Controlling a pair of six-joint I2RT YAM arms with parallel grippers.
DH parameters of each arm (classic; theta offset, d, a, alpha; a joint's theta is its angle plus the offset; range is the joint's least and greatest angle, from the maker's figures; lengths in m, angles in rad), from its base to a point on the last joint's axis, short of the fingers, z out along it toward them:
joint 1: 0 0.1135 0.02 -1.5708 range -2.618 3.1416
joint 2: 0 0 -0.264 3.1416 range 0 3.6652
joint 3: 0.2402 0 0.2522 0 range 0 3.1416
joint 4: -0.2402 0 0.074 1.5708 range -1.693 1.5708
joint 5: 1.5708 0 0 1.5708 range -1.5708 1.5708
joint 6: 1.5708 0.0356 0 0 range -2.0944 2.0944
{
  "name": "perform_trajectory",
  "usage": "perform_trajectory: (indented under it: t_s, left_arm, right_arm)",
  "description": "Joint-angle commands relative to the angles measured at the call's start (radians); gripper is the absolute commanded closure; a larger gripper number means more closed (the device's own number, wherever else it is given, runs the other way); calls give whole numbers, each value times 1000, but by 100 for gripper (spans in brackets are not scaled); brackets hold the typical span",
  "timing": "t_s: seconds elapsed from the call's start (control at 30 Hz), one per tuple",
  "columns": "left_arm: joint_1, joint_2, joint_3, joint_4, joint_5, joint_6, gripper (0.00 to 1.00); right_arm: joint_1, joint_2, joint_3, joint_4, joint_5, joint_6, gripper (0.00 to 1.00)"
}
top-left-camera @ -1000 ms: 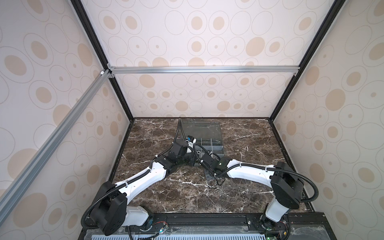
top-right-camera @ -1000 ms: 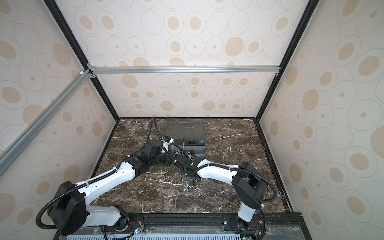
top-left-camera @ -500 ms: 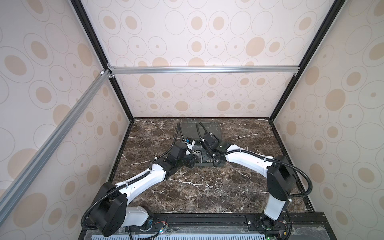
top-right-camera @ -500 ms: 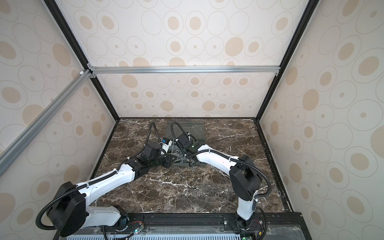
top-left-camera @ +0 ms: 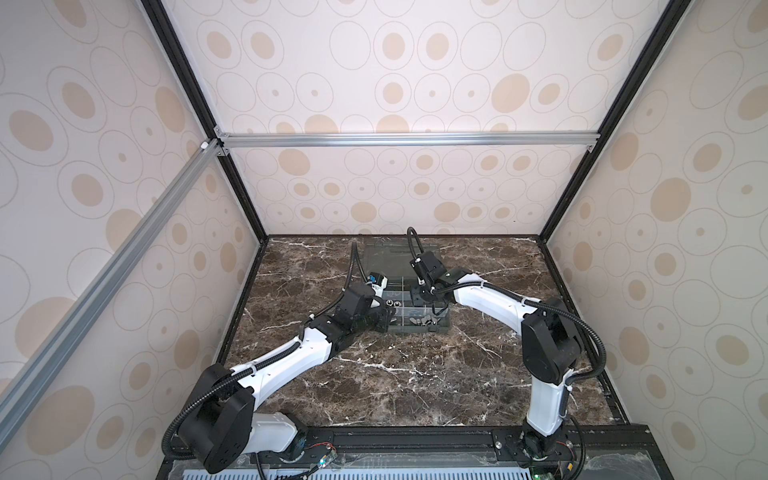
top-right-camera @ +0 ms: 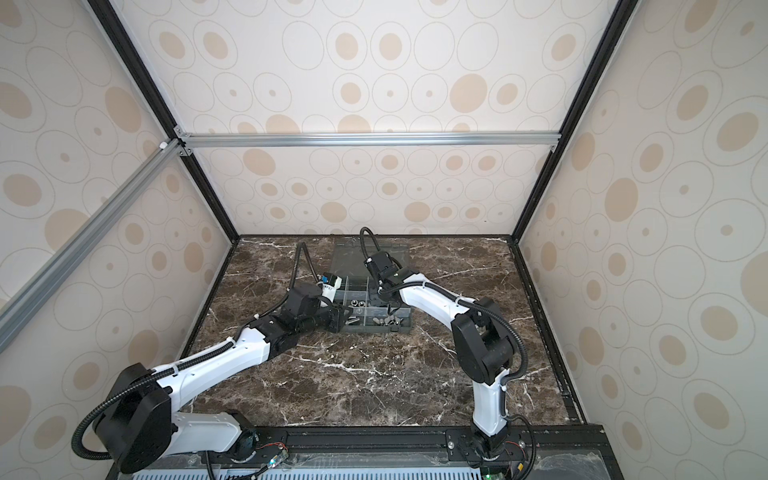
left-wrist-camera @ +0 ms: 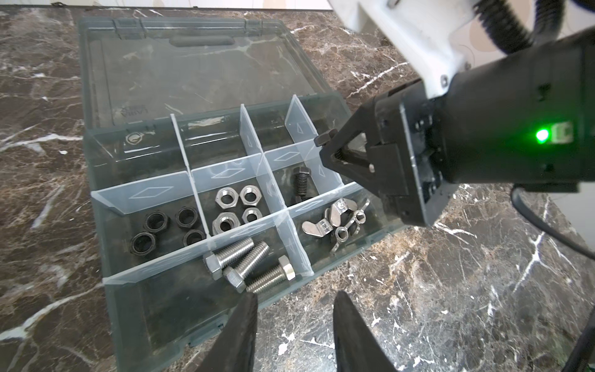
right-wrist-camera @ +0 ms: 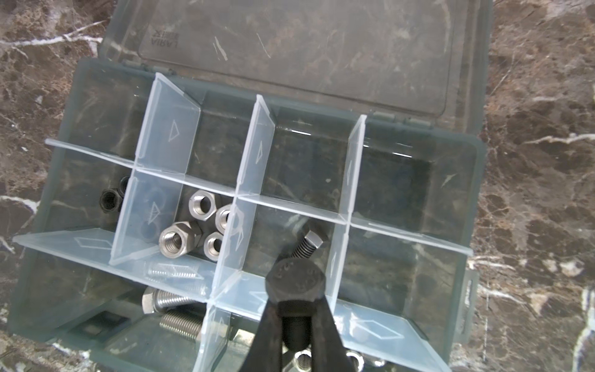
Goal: Sort the screws and nuts into containers
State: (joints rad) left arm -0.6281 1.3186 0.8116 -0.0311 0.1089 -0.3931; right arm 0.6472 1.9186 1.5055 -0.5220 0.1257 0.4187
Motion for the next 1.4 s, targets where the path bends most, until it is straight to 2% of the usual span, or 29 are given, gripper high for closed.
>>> perform_trajectory:
  t_s: [0.0, 0.07, 0.17, 0.4, 0.53, 0.7, 0.77, 0.97, 1.0, 1.03, 1.07, 1.1, 1.17, 1.23, 1.3, 1.37]
  left_arm:
    - [10, -20, 31, 9, -40, -12, 61]
    - [10, -23, 35, 8, -51, -12, 61]
    - [12, -38, 31, 15, -78, -10, 61]
    - [35, -98, 6, 37, -158, 2, 60]
    - [59, -149, -14, 42, -275, 30, 57]
    - [107, -224, -79, 119, -455, 93, 53]
    - [125, -254, -125, 182, -528, 130, 49]
    - [165, -347, -281, 429, -714, 260, 22]
    - [175, -354, -302, 459, -745, 275, 15]
    - [187, -355, -317, 481, -781, 291, 6]
    - [197, -346, -329, 494, -819, 304, 1]
    - [215, -332, -337, 502, -859, 308, 1]
    - [253, -295, -345, 492, -888, 300, 1]
    - [290, -270, -361, 490, -858, 308, 1]
    - [310, -276, -424, 585, -806, 345, 1]
    - [328, -300, -549, 791, -795, 342, 1]
  right_arm:
    - [-4, 30, 37, -4, -38, -33, 74]
    - [-7, 34, 52, -19, -41, -38, 60]
    - [-10, 27, 64, -27, -39, -52, 52]
    - [-34, -36, 31, -27, -18, -74, 47]
    - [-70, -113, -29, -12, 17, -108, 46]
    - [-144, -255, -177, 92, 67, -155, 42]
    - [-181, -324, -264, 160, 89, -171, 39]
    - [-298, -509, -518, 350, 173, -198, 30]
    - [-320, -536, -558, 380, 204, -198, 26]
    - [-336, -562, -594, 412, 245, -209, 16]
    - [-345, -580, -629, 444, 288, -226, 8]
    - [-352, -594, -662, 479, 343, -248, 0]
    - [-361, -612, -711, 509, 421, -286, 0]
    - [-361, -631, -764, 551, 474, -328, 0]
    - [-386, -651, -847, 663, 485, -385, 0]
    - [-401, -672, -975, 864, 468, -434, 0]
